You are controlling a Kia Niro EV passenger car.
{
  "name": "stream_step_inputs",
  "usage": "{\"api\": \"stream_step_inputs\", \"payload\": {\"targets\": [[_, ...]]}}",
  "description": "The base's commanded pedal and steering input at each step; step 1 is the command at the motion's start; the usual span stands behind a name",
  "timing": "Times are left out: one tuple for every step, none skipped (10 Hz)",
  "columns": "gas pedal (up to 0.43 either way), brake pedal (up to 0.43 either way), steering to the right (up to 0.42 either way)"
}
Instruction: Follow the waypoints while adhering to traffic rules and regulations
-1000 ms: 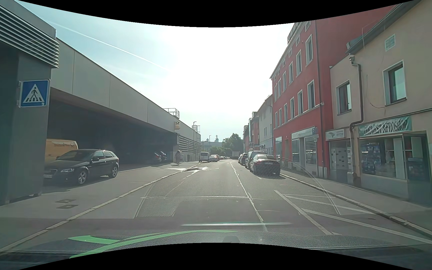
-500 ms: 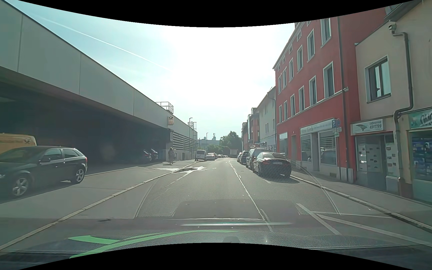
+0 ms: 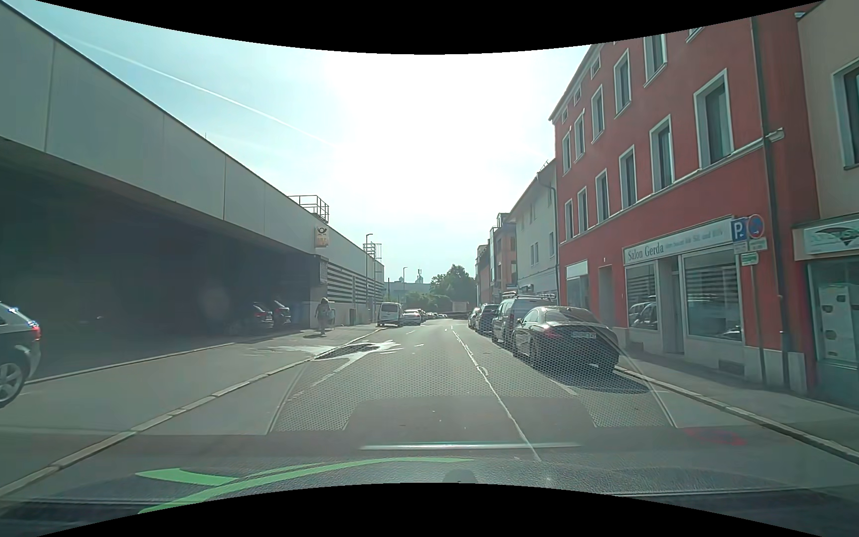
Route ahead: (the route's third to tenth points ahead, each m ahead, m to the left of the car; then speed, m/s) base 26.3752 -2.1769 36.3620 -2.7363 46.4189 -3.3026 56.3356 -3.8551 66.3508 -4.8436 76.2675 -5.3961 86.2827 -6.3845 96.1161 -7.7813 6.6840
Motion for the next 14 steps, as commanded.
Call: {"api": "stream_step_inputs", "payload": {"targets": [[0.197, 0.0, 0.011], [0.197, 0.0, 0.008], [0.177, 0.0, 0.007], [0.157, 0.0, 0.006], [0.157, 0.0, 0.006], [0.157, 0.0, 0.006], [0.15, 0.0, 0.006], [0.138, 0.0, 0.005], [0.13, 0.0, 0.006], [0.098, 0.0, 0.005], [0.087, 0.0, 0.006], [0.087, 0.0, 0.005], [0.067, 0.0, 0.005], [0.047, 0.0, 0.007]]}}
